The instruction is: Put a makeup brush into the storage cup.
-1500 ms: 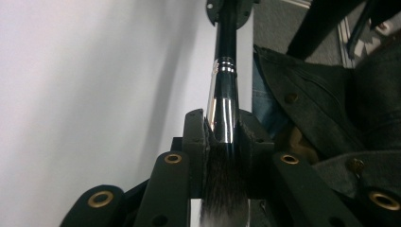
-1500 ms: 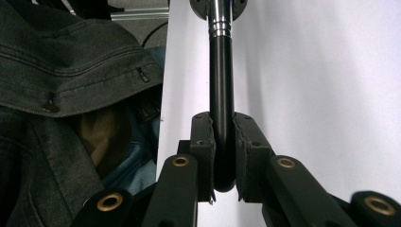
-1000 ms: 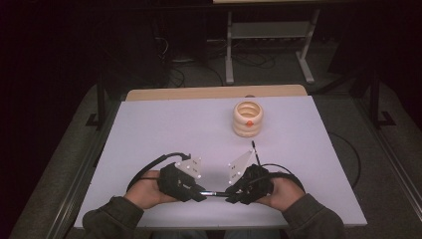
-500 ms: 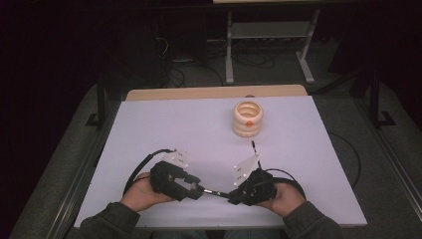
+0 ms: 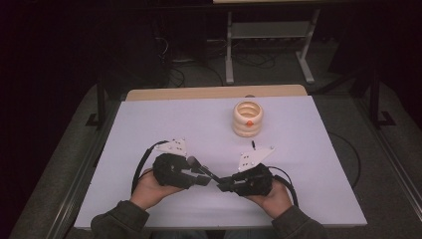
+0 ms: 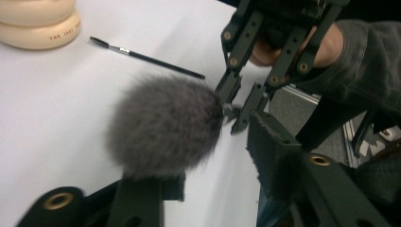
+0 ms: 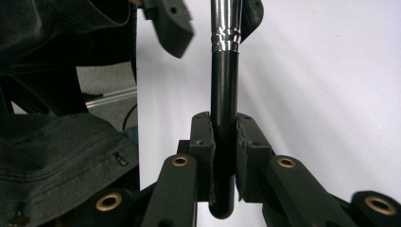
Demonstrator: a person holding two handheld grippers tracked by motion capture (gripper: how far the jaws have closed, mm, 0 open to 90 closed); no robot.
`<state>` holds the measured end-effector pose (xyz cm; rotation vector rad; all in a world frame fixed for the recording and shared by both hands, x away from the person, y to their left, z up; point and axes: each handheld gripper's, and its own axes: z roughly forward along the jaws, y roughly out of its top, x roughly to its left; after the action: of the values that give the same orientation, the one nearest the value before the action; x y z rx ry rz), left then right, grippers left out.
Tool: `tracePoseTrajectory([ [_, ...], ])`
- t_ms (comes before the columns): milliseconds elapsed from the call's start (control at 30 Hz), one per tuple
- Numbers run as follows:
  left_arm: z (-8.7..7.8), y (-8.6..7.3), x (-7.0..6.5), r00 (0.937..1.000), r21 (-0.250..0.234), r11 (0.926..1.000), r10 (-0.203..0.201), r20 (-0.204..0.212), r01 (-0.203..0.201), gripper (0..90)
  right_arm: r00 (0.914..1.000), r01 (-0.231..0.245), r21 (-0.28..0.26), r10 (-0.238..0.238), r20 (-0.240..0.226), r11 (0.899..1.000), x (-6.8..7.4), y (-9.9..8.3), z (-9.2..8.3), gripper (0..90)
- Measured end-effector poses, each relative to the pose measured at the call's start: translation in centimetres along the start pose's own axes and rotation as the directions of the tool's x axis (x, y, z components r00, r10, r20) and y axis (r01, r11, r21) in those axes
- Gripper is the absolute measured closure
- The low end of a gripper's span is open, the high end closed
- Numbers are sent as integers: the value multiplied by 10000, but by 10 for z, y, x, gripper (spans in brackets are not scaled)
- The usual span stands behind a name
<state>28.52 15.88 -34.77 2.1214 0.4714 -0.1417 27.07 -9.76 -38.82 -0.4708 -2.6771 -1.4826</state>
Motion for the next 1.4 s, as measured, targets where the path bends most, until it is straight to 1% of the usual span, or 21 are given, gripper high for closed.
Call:
tracePoseTrajectory([
  [67, 0, 1, 0, 9999, -107, 9998, -144, 63, 145, 633, 9999, 74, -61, -74, 78, 10000, 1, 0, 1, 782],
  [167, 0, 2, 1, 9998, -242, 9996, -165, 63, 166, 690, 10000, 40, -170, -41, -51, 9998, 0, 0, 3, 782],
  [333, 0, 4, 0, 9985, -443, 9989, -153, 528, 176, 749, 9998, 210, 42, -210, -14, 9998, 2, 1, 10, 779],
  [400, 1, 5, -3, 9990, -402, 9992, -56, 437, 74, 760, 9996, 295, 167, -295, -21, 9994, 4, 2, 14, 781],
  [433, 1, 6, -3, 9992, -302, 9995, 102, 393, -91, 761, 9994, 353, 277, -352, -17, 9990, 4, 3, 15, 781],
  [500, 1, 6, -4, 9993, -264, 9996, 107, 355, -98, 764, 9989, 464, 326, -465, 13, 9984, 4, 3, 17, 778],
  [533, 0, 6, -4, 9992, -222, 9996, 203, 352, -195, 764, 9996, 294, 288, -293, -64, 9992, 5, 3, 17, 776],
  [567, 0, 7, -5, 9992, -159, 9995, 261, 315, -256, 764, 9991, 427, 349, -428, 7, 9985, 4, 3, 17, 769],
  [633, 0, 8, -6, 9992, -9, 9994, 354, 196, -354, 765, 9994, 344, 429, -346, 58, 9985, 4, 4, 17, 714],
  [700, 0, 9, -7, 9987, 128, 9987, 490, 143, -492, 764, 9987, 459, 492, -469, 191, 9977, 5, 5, 15, 697],
  [733, 1, 9, -8, 9988, 135, 9988, 477, 125, -478, 764, 9977, 645, 588, -657, 180, 9962, 4, 6, 15, 694],
  [767, 1, 10, -8, 9988, 125, 9988, 479, 96, -480, 764, 9984, 528, 671, -541, 177, 9963, 6, 7, 15, 694],
  [833, 1, 11, -9, 9983, 207, 9981, 577, 85, -579, 764, 9957, 826, 899, -860, 340, 9925, 7, 9, 14, 699],
  [867, 1, 11, -9, 9982, 235, 9980, 590, 70, -592, 765, 9962, 775, 975, -809, 312, 9922, 9, 10, 14, 707],
  [900, 1, 11, -10, 9985, 210, 9983, 546, 75, -547, 765, 9941, 991, 1006, -1028, 330, 9900, 8, 10, 14, 716],
  [1000, 2, 12, -9, 9977, 275, 9974, 667, 74, -669, 765, 9952, 853, 1076, -899, 387, 9905, 10, 11, 14, 730],
  [1067, 2, 13, -10, 9973, 342, 9967, 726, 108, -730, 765, 9925, 1095, 1138, -1149, 423, 9875, 8, 11, 15, 773],
  [1200, 3, 14, -10, 9974, 286, 9970, 716, 111, -719, 765, 9933, 1062, 1098, -1105, 336, 9883, 7, 11, 15, 782],
  [1300, 2, 14, -10, 9974, 176, 9973, 710, 91, -712, 761, 9960, 807, 912, -840, 320, 9926, 8, 10, 14, 787],
  [1367, 0, 14, -9, 9982, 99, 9981, 600, 61, -601, 754, 9964, 772, 759, -796, 289, 9941, 7, 9, 13, 788],
  [1400, 0, 14, -9, 9985, -33, 9985, 544, 26, -543, 742, 9978, 605, 655, -622, 244, 9960, 8, 9, 13, 788],
])
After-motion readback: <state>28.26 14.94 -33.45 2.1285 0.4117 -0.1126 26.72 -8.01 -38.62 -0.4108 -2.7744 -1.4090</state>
